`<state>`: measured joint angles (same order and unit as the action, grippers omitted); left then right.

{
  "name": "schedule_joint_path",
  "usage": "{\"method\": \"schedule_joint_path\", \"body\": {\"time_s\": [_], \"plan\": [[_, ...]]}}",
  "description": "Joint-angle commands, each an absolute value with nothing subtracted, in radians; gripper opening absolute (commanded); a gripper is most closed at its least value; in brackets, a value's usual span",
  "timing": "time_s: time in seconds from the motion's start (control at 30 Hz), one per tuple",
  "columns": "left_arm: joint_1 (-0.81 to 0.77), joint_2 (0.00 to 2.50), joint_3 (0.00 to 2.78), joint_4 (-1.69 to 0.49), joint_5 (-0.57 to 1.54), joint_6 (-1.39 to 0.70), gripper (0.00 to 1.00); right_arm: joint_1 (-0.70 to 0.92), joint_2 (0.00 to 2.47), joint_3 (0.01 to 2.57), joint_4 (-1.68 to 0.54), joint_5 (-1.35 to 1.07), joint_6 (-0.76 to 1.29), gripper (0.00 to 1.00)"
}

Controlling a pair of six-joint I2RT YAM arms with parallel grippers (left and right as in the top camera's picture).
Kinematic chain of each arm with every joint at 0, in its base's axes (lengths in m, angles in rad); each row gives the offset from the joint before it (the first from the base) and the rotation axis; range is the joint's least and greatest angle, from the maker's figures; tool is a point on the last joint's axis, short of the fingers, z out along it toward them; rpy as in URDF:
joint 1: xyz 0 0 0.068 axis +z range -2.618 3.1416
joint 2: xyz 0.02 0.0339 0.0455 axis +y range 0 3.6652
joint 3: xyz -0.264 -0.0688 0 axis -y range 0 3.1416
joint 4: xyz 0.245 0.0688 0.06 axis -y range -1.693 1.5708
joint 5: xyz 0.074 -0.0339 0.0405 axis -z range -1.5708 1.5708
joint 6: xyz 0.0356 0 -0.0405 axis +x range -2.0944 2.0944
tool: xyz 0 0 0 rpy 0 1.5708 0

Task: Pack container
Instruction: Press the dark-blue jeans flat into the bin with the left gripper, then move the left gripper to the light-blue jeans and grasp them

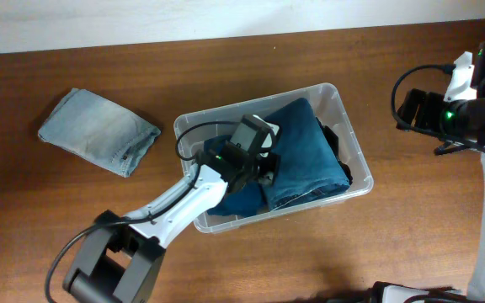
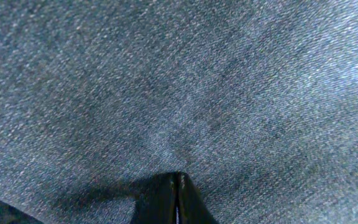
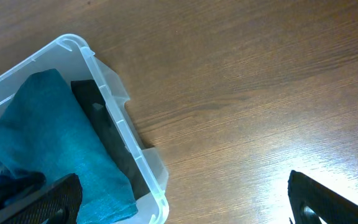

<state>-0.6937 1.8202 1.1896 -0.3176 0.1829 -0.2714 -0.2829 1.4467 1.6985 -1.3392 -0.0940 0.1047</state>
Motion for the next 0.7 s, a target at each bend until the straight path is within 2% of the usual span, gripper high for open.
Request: {"method": "schedule_joint_path", "body": {"time_s": [0.0,0.1,0.2,0.23,0.3,0.33,0.5,0.67], "plan": [[-0.717,1.846,1.2,-0.328,0.221,-0.249,0.07,-0.288,1.446,1.702,-1.34,-0.082,0.11,0.99],[-0.682,1.777,1.224,-0.368,0.217,-0.237,0.19,-0.288,1.446,1.702,-1.34,-0.082,0.11,0.99],[-0.629,1.664,1.248,-0.454,0.165,-0.233,0.4,-0.288,1.446,1.702,-1.34,-0.082,0.11,0.99],[-0.607,1.618,1.25,-0.483,0.129,-0.233,0.51,-0.288,1.446,1.702,-1.34,-0.082,0.11,0.99],[-0.548,1.518,1.25,-0.541,0.039,-0.234,0.92,-0.288,1.446,1.702,-1.34,-0.082,0.11,0.99],[-0.515,1.475,1.25,-0.566,0.007,-0.233,0.99,-0.288,1.446,1.702,-1.34,-0.082,0.11,0.99],[-0.237,1.313,1.25,-0.672,-0.022,-0.233,0.99,-0.288,1.446,1.702,-1.34,-0.082,0.11,0.99],[0.073,1.332,1.234,-0.704,0.079,-0.252,1.0,-0.288,1.446,1.702,-1.34,-0.082,0.11,0.99]]}}
